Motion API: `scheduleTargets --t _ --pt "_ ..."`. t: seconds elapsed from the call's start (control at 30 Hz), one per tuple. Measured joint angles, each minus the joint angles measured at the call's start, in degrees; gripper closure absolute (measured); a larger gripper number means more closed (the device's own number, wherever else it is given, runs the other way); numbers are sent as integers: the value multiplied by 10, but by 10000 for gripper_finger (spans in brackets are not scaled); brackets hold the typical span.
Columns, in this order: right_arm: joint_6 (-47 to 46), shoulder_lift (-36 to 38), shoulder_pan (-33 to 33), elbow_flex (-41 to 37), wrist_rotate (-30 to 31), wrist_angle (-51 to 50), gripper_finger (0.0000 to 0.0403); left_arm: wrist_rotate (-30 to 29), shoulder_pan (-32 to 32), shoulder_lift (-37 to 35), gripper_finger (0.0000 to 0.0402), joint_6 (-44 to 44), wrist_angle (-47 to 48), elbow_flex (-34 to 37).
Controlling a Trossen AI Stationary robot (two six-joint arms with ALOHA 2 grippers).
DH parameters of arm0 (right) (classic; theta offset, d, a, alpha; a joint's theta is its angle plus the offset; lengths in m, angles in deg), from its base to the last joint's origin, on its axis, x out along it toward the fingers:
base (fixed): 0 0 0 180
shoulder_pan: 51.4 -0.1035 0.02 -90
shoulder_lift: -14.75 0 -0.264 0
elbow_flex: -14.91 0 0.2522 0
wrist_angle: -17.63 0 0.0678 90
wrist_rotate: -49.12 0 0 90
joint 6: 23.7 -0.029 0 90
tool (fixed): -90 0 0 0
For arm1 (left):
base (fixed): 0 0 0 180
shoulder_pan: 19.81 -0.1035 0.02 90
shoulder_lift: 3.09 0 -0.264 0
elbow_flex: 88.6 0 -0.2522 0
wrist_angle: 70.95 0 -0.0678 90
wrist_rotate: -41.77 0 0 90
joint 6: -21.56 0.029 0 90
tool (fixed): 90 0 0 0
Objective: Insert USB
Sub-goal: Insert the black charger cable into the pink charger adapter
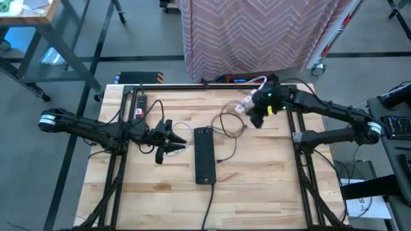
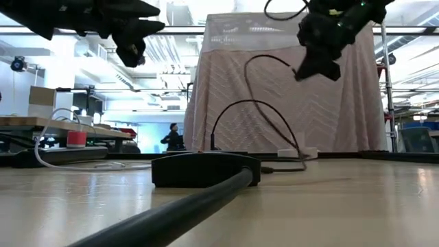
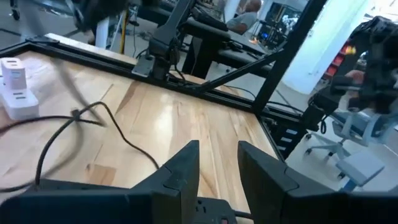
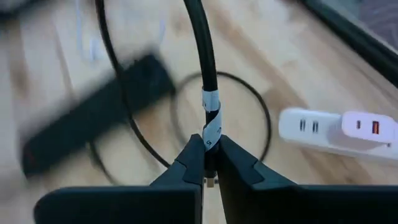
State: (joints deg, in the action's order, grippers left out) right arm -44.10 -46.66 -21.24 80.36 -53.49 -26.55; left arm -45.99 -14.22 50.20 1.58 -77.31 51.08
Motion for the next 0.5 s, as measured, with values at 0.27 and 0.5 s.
scheduleTargets --t 0.27,0.5 --pt "-158 2 18 3 -80 60 389 -2 0 8 292 0 -4 0" --pt "-297 2 18 36 -133 66 396 -2 0 11 298 0 -4 0"
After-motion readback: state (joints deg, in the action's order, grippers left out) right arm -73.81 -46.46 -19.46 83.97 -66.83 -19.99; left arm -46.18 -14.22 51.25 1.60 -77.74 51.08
